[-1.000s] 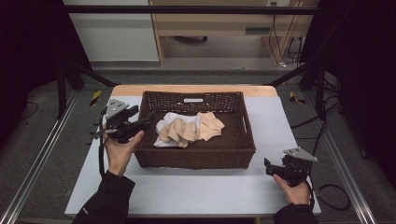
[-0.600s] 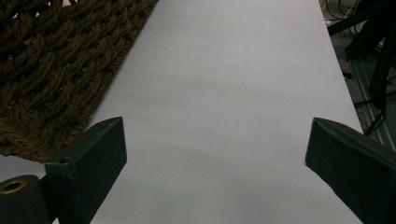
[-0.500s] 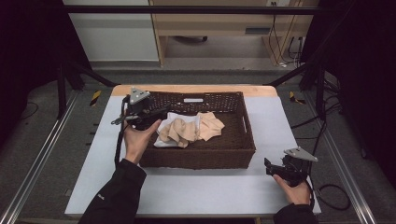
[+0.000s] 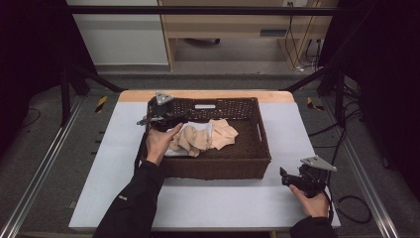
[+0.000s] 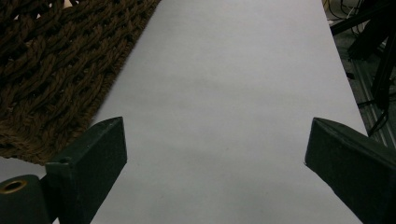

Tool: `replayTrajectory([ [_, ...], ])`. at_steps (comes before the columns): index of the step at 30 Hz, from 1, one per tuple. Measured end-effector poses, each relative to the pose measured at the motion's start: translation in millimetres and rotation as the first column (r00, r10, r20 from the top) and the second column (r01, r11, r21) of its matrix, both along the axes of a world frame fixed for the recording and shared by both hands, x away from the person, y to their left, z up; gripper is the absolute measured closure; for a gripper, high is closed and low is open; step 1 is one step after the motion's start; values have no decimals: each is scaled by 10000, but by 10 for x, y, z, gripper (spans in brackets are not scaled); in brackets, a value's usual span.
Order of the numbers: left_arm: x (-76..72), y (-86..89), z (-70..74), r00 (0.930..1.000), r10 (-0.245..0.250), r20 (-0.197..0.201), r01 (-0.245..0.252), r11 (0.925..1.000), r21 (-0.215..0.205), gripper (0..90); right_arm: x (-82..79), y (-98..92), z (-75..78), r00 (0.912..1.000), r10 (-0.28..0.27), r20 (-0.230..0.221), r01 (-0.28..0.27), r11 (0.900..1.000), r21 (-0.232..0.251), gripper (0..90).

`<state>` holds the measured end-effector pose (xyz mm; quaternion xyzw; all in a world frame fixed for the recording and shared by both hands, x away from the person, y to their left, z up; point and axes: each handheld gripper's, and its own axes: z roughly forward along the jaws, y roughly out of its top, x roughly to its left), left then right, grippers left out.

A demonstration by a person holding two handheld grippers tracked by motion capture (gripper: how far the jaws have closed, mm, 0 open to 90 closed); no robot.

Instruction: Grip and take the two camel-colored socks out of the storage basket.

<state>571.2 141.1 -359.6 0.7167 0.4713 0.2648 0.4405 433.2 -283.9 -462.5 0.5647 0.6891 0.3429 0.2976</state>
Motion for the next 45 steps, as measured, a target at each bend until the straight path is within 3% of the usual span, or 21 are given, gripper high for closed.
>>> replayTrajectory([
  [9, 96, -145, -262, 9979, -196, -621, 244, 9968, 765, 403, 4, 9, -5, 10000, 16, -52, -16, 10000, -5, 59],
  [15, 108, -164, -309, 9951, -393, -908, 493, 9927, 1102, 408, 10, 16, -9, 9999, 108, -62, -108, 9999, -92, 59],
  [19, 108, -202, -363, 9923, -559, -1104, 723, 9860, 1502, 418, 13, 25, -11, 9999, 129, -101, -130, 9998, -131, 59],
  [22, 95, -246, -404, 9877, -744, -1377, 1011, 9749, 1986, 450, 9, 29, -11, 9998, 144, -122, -145, 9998, -138, 59],
  [26, 98, -262, -434, 9853, -747, -1533, 1079, 9692, 2212, 453, 15, 29, -13, 9998, 140, -125, -141, 9998, -153, 59],
  [31, 135, -246, -472, 9810, -693, -1810, 1089, 9695, 2194, 417, 14, 36, -17, 9996, 173, -208, -177, 9997, -177, 59],
  [36, 182, -242, -539, 9705, -884, -2244, 1362, 9687, 2075, 365, 23, 52, -27, 9993, 271, -258, -276, 9994, -209, 59],
  [43, 206, -226, -551, 9641, -1088, -2421, 1530, 9731, 1721, 392, 28, 56, -31, 9991, 295, -306, -302, 9993, -201, 59],
  [45, 201, -224, -540, 9625, -1179, -2444, 1593, 9746, 1571, 444, 22, 55, -25, 9992, 291, -279, -297, 9994, -194, 59],
])
